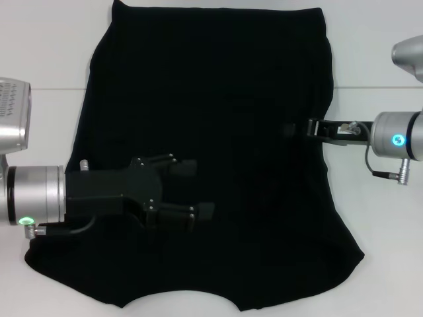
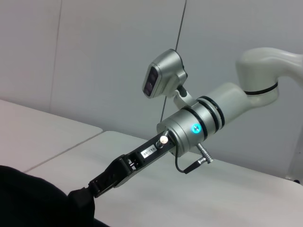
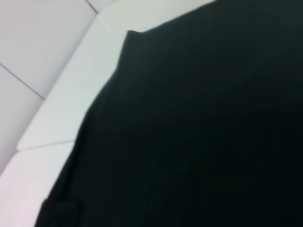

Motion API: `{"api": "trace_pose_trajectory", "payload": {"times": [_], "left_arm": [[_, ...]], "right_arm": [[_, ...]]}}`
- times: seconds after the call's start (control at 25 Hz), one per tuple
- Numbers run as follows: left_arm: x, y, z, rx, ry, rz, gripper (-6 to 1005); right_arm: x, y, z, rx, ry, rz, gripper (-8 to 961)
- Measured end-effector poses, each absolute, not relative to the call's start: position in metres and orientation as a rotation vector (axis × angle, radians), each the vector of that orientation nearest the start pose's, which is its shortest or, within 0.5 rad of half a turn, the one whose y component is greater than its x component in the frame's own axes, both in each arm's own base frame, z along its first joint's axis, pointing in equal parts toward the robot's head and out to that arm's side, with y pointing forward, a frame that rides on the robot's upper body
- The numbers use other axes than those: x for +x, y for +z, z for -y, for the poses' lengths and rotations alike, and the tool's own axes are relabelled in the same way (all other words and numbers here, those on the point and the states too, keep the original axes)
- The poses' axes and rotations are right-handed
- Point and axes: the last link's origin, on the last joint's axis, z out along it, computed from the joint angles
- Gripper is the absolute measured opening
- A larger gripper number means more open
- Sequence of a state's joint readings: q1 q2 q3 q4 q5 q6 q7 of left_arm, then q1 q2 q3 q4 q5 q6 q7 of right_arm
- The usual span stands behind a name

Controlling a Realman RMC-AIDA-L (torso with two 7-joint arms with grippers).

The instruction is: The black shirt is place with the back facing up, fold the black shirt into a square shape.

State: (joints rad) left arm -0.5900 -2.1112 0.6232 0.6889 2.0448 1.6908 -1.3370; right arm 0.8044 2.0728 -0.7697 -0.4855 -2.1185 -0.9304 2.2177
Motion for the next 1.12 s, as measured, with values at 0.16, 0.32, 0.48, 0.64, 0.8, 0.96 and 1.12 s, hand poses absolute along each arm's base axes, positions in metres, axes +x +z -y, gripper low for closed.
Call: {"api": "trace_pose_trajectory", "payload": {"times": [0.16,0.32,0.48,0.64,0.8,0.96,1.12], "left_arm": [[-0.232,-0.002,-0.332,-2.812,-0.795,0.460,950],[-0.235,-0.001,-0.334,-2.782,-0.786,0.483,949],[-0.241,0.005,-0.334,-2.731,-0.819,0.532,949],[-0.250,0.016,-0.333,-2.669,-0.854,0.616,950],[-0.265,0.032,-0.325,-2.595,-0.882,0.716,950],[-0.284,0.045,-0.312,-2.537,-0.836,0.785,950],[-0.308,0.058,-0.297,-2.460,-0.752,0.876,949]], "right_arm": [[0.227,-0.028,-0.437,-2.141,0.601,-1.486,187],[0.223,-0.020,-0.439,-2.129,0.722,-1.465,358],[0.228,-0.012,-0.433,-2.134,0.804,-1.449,526],[0.233,-0.008,-0.425,-2.170,0.810,-1.433,646],[0.232,-0.011,-0.414,-2.276,0.821,-1.342,766],[0.229,-0.018,-0.406,-2.331,0.844,-1.273,849],[0.228,-0.025,-0.405,-2.328,0.841,-1.277,865]]}}
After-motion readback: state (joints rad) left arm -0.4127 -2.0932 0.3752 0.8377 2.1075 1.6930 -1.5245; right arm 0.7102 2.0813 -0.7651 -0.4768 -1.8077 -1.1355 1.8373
